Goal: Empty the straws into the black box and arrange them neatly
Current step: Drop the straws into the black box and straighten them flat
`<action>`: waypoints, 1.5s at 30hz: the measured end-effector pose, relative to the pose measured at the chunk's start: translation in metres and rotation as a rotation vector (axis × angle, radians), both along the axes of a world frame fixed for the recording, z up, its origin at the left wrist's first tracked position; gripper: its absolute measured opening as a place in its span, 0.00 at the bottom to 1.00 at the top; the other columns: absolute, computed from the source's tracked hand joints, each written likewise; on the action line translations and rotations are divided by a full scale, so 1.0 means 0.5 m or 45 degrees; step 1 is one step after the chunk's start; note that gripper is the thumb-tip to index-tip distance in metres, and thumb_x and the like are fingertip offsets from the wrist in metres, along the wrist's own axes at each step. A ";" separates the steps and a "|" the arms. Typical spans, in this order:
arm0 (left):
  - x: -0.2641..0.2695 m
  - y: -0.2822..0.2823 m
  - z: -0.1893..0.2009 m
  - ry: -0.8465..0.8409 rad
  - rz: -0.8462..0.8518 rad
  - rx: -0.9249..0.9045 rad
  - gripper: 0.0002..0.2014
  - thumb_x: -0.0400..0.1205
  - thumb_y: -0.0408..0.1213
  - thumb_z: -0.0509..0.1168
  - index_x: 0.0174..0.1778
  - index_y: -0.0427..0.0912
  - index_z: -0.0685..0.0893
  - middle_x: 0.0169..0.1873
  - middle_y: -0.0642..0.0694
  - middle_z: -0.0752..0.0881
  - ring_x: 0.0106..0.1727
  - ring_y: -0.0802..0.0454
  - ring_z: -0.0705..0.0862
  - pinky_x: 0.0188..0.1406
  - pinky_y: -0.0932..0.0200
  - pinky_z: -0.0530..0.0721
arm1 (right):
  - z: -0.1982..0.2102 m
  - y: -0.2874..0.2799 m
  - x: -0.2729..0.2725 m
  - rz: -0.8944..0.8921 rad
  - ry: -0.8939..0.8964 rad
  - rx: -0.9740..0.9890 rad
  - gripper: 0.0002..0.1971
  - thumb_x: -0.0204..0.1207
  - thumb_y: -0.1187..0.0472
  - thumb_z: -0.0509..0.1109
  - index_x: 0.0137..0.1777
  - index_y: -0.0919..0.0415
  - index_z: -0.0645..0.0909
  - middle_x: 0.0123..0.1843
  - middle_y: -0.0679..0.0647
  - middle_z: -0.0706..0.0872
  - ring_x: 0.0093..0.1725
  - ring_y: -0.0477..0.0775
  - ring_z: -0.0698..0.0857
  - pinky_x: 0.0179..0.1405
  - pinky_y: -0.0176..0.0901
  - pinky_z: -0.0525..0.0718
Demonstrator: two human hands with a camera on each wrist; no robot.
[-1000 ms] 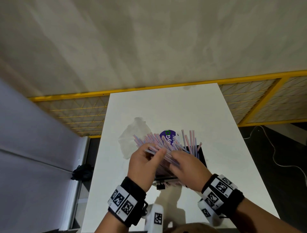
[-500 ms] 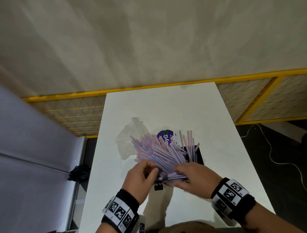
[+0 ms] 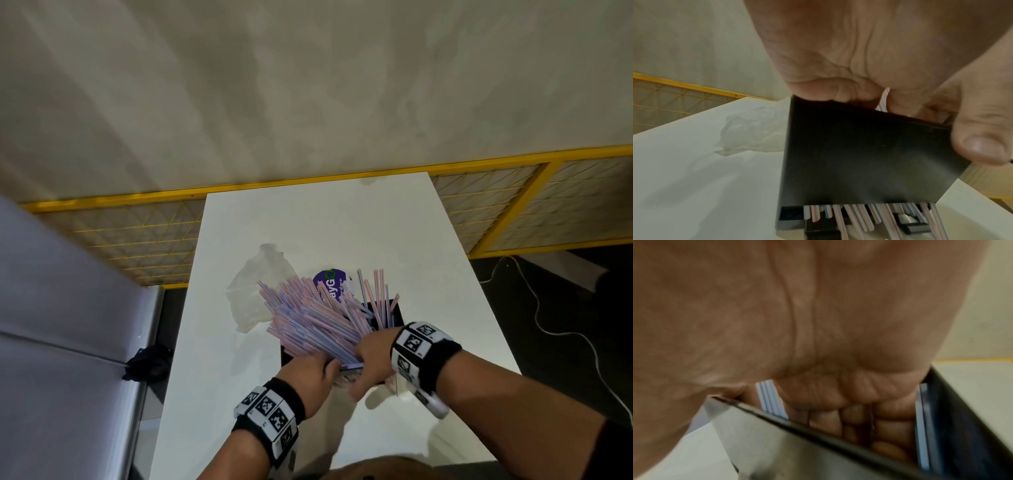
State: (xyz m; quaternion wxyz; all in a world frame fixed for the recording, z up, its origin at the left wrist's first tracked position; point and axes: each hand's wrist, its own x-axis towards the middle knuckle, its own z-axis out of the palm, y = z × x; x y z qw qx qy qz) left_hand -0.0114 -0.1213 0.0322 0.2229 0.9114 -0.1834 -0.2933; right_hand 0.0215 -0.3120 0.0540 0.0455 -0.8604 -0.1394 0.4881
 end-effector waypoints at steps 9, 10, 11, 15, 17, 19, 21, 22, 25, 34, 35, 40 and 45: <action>0.011 -0.004 -0.004 0.113 -0.037 -0.008 0.20 0.93 0.48 0.49 0.63 0.40 0.83 0.59 0.39 0.88 0.58 0.41 0.84 0.64 0.49 0.80 | 0.003 0.031 0.040 0.126 0.030 -0.150 0.39 0.57 0.16 0.71 0.40 0.56 0.83 0.36 0.52 0.83 0.34 0.54 0.80 0.36 0.43 0.78; 0.012 -0.004 -0.004 0.125 -0.033 -0.005 0.20 0.93 0.49 0.49 0.63 0.41 0.82 0.59 0.39 0.87 0.59 0.41 0.84 0.64 0.49 0.80 | 0.000 0.031 0.038 0.141 0.006 -0.150 0.37 0.58 0.17 0.71 0.38 0.55 0.81 0.33 0.52 0.80 0.31 0.54 0.78 0.33 0.43 0.77; 0.013 -0.004 -0.005 0.132 -0.024 0.000 0.20 0.93 0.49 0.49 0.63 0.41 0.82 0.59 0.39 0.87 0.59 0.41 0.84 0.64 0.49 0.80 | -0.004 0.031 0.036 0.145 -0.016 -0.145 0.35 0.59 0.19 0.72 0.36 0.55 0.79 0.32 0.52 0.78 0.29 0.53 0.76 0.30 0.42 0.75; 0.015 -0.005 -0.006 0.130 -0.007 0.005 0.19 0.92 0.50 0.50 0.61 0.42 0.81 0.56 0.39 0.86 0.56 0.42 0.84 0.62 0.48 0.81 | -0.016 0.024 0.022 0.129 -0.063 -0.102 0.31 0.62 0.25 0.75 0.34 0.55 0.78 0.29 0.51 0.76 0.26 0.53 0.75 0.27 0.42 0.73; 0.016 -0.006 -0.003 0.125 -0.014 0.010 0.19 0.92 0.51 0.51 0.60 0.41 0.81 0.55 0.39 0.86 0.56 0.42 0.83 0.61 0.47 0.81 | -0.023 0.020 0.017 0.091 -0.109 -0.064 0.28 0.63 0.28 0.76 0.36 0.55 0.78 0.30 0.51 0.77 0.27 0.53 0.76 0.27 0.42 0.73; 0.015 -0.006 -0.003 0.115 -0.020 0.011 0.19 0.92 0.51 0.51 0.58 0.41 0.82 0.54 0.39 0.85 0.55 0.42 0.83 0.61 0.47 0.81 | -0.030 0.017 0.010 0.063 -0.167 -0.039 0.27 0.63 0.31 0.77 0.42 0.56 0.81 0.32 0.51 0.80 0.29 0.53 0.78 0.28 0.42 0.75; 0.015 -0.007 -0.004 0.103 -0.024 0.017 0.19 0.92 0.51 0.51 0.57 0.42 0.82 0.53 0.40 0.85 0.54 0.42 0.82 0.60 0.47 0.80 | -0.036 0.015 0.001 0.070 -0.215 -0.036 0.27 0.63 0.34 0.77 0.48 0.57 0.82 0.36 0.53 0.83 0.33 0.54 0.82 0.29 0.41 0.77; 0.015 -0.007 -0.004 0.095 -0.028 0.025 0.19 0.92 0.50 0.51 0.57 0.42 0.83 0.53 0.40 0.85 0.55 0.43 0.82 0.60 0.48 0.80 | -0.038 0.015 -0.004 0.076 -0.232 -0.040 0.27 0.64 0.34 0.77 0.50 0.57 0.83 0.38 0.53 0.85 0.35 0.55 0.84 0.30 0.41 0.78; 0.018 -0.008 -0.005 0.071 -0.073 0.070 0.21 0.93 0.49 0.48 0.64 0.41 0.83 0.60 0.40 0.83 0.63 0.43 0.78 0.66 0.50 0.76 | -0.043 0.013 -0.017 0.056 -0.253 -0.028 0.27 0.64 0.35 0.77 0.51 0.57 0.83 0.41 0.54 0.86 0.38 0.57 0.85 0.34 0.43 0.80; 0.007 -0.003 -0.009 0.012 -0.103 0.054 0.20 0.93 0.48 0.48 0.59 0.41 0.82 0.56 0.40 0.83 0.62 0.43 0.77 0.65 0.51 0.74 | -0.046 0.011 -0.031 -0.061 -0.178 0.028 0.24 0.66 0.35 0.77 0.44 0.56 0.78 0.37 0.53 0.80 0.35 0.56 0.80 0.33 0.43 0.76; 0.008 -0.004 -0.007 0.024 -0.063 0.036 0.19 0.93 0.49 0.49 0.58 0.41 0.81 0.55 0.40 0.83 0.60 0.44 0.79 0.63 0.51 0.76 | -0.045 0.011 -0.029 -0.058 -0.177 0.028 0.23 0.66 0.36 0.77 0.43 0.56 0.78 0.36 0.53 0.80 0.35 0.57 0.80 0.34 0.44 0.77; 0.006 -0.004 -0.002 0.052 -0.010 -0.006 0.17 0.92 0.51 0.52 0.54 0.41 0.78 0.52 0.40 0.82 0.52 0.43 0.80 0.58 0.49 0.79 | -0.032 0.010 -0.020 -0.012 -0.218 0.043 0.24 0.68 0.36 0.77 0.36 0.56 0.75 0.31 0.53 0.76 0.29 0.55 0.75 0.27 0.42 0.72; 0.010 -0.004 -0.007 0.057 -0.023 -0.026 0.18 0.92 0.48 0.52 0.56 0.39 0.80 0.51 0.39 0.84 0.51 0.42 0.82 0.58 0.47 0.80 | -0.007 0.014 -0.003 -0.044 -0.222 0.175 0.24 0.69 0.38 0.78 0.47 0.60 0.83 0.36 0.54 0.81 0.35 0.55 0.80 0.32 0.43 0.75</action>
